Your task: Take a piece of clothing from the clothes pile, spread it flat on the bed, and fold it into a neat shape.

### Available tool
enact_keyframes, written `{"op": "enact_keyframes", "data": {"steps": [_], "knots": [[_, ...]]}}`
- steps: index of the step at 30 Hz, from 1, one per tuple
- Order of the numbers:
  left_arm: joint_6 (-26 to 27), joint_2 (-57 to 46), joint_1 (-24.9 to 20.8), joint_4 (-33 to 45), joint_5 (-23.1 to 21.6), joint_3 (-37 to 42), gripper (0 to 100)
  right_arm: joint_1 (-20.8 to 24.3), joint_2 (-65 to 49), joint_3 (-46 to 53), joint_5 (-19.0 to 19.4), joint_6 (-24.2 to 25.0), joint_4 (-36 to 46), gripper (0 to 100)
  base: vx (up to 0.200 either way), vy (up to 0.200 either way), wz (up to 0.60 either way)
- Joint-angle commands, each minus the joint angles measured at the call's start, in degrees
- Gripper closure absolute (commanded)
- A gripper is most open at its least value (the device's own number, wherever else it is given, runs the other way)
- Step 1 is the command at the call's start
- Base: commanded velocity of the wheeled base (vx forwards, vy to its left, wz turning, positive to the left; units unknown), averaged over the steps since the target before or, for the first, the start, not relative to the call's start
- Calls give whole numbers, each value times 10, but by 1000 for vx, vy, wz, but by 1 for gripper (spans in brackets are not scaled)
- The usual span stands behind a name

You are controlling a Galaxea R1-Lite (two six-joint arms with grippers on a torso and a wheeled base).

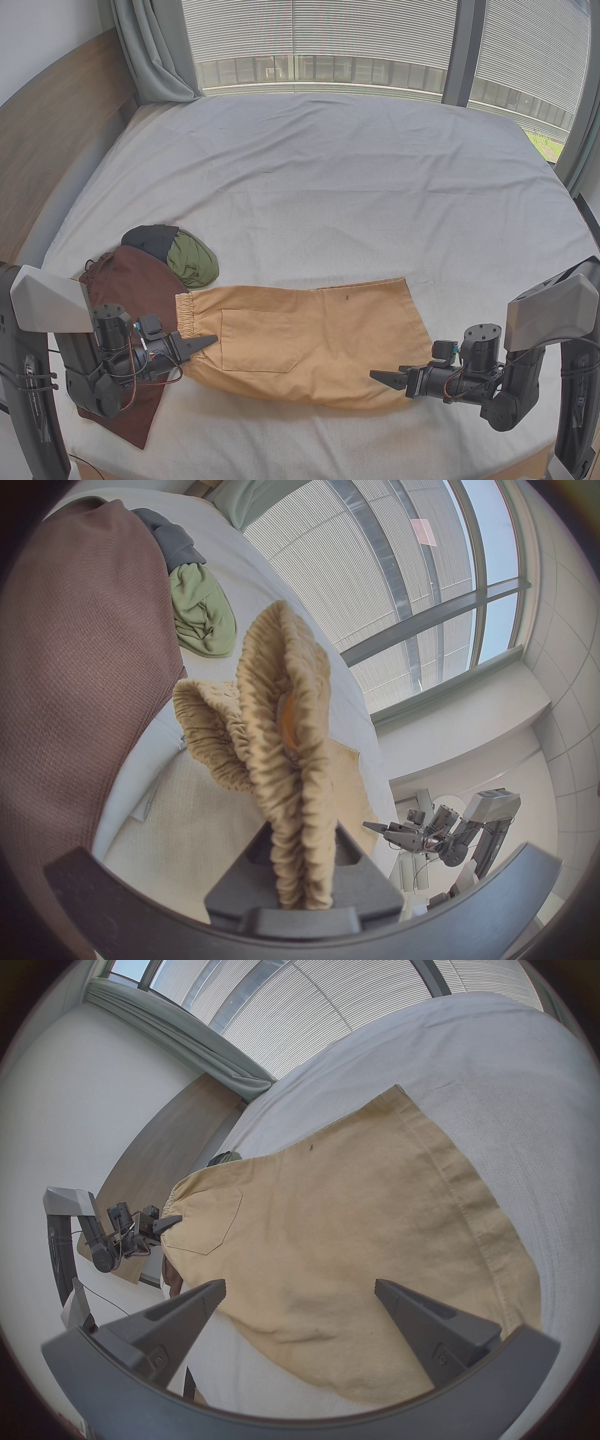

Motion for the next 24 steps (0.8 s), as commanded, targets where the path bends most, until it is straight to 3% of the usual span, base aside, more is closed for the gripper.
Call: {"op": "enact_keyframes", "data": {"steps": [1, 9, 14, 24], "knots": [[8, -1, 8, -1, -9, 8, 100, 0, -1, -3, 1, 0, 0, 0, 0, 0, 0], [21, -1, 32, -1, -37, 13, 100, 0, -8, -3, 1, 0, 0, 0, 0, 0, 0], [34, -1, 59, -1, -79, 17, 100, 0, -13, -2, 1, 1, 0, 0, 0, 0, 0], [51, -4, 89, -1, -104, 18, 100, 1, -13, -2, 1, 1, 0, 0, 0, 0, 0]]}}
